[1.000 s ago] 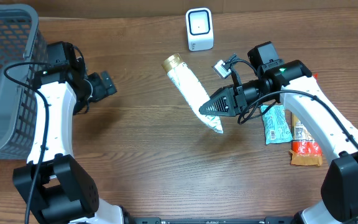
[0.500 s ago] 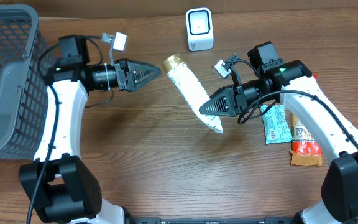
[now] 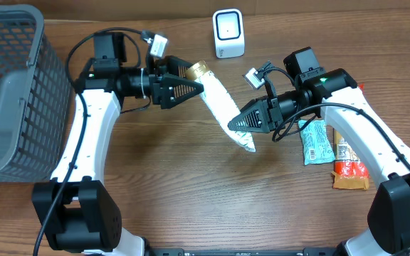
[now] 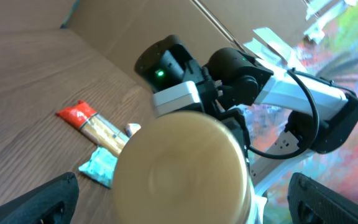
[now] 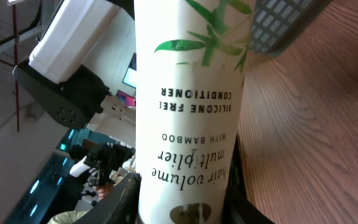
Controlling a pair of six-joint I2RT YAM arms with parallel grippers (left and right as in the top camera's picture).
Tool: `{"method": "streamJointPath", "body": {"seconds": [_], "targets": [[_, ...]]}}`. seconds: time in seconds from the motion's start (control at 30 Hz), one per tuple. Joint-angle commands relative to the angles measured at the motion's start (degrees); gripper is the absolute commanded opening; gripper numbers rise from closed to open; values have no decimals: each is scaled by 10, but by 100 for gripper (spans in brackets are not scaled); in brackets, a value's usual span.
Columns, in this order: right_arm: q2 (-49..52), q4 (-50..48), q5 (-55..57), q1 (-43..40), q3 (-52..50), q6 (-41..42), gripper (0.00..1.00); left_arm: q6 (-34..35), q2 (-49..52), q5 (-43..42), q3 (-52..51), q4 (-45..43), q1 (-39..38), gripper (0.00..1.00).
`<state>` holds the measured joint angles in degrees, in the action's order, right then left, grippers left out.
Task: Scan the item barcode
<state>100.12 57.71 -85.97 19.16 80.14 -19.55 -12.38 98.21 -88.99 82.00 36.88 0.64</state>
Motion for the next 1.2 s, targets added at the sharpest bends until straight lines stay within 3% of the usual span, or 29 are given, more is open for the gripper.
{"method": "streamJointPath", "body": {"seconds": [0.0, 0.2, 0.4, 0.53, 0.73, 1.1, 1.17], "targets": [[-17, -5, -40, -2, 7, -15, 37, 46, 7, -16, 0, -30, -11, 96], [-17, -5, -40, -2, 7, -15, 38, 157, 7, -16, 0, -142, -12, 92], [-17, -6, -40, -2, 7, -15, 38, 258, 7, -16, 0, -234, -14, 71], [-17, -7, -40, -2, 7, -15, 38, 264, 7, -16, 0, -235, -19, 57], [-17, -9, -40, -2, 7, -15, 38, 274, 7, -16, 0, -226, -29, 62], [-17, -11, -40, -2, 7, -15, 38, 274, 7, -15, 0, -195, -42, 59], [-17, -11, -40, -2, 7, -15, 38, 274, 7, -14, 0, -191, -42, 47]]}}
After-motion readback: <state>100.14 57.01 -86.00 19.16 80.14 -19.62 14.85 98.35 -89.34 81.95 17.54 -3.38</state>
